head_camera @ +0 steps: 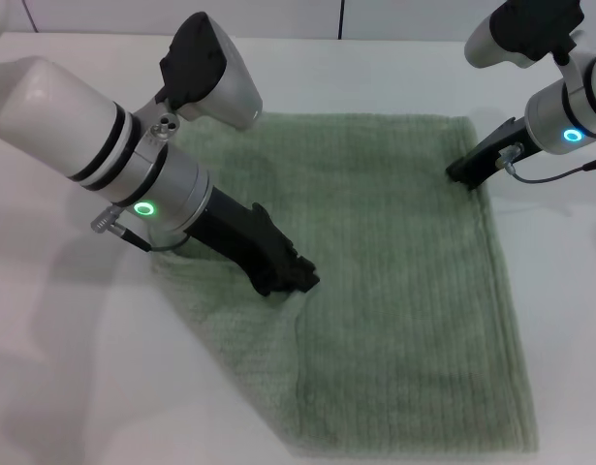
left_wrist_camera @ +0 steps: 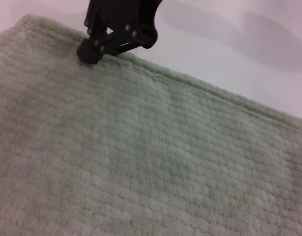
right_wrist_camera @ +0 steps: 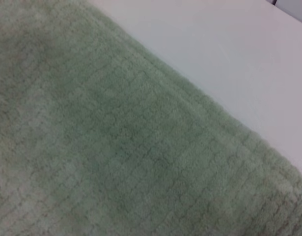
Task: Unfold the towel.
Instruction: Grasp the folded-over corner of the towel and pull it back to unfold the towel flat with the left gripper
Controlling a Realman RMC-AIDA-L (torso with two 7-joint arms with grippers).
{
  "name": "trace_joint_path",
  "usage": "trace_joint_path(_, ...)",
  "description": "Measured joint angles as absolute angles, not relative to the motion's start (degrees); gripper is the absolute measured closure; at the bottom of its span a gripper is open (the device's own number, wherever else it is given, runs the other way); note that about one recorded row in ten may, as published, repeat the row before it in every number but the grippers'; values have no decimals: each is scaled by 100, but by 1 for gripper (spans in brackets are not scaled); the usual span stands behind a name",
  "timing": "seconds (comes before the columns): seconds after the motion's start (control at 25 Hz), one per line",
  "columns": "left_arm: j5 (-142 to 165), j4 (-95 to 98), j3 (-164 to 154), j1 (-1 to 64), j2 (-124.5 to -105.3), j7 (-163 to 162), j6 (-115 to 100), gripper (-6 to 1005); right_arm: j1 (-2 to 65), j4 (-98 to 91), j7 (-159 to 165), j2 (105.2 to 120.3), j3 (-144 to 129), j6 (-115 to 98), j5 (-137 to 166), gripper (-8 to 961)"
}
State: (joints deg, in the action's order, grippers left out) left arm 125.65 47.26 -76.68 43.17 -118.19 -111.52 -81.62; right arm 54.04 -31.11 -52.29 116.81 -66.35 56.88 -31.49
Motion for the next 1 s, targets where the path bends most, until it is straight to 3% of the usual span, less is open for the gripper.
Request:
trace_joint_path(0.04,12569,4770,-7653,4304,-11817,-11157,-8213,845,5404,-3111,-5229,11681,-6635,5686,-3148,954)
trace_joint_path(0.48,12633,5397,-6984,4087,-11758,-11055,-9105,953,5406,-3111,-5229,11681,-6644,5661,-3142,954)
trace_joint_path(1.0,12971,5563,-6395,3980,-11659,-11077,-9944,974,5414,-3111,-5229,11681,-6662,5660,-3135,953)
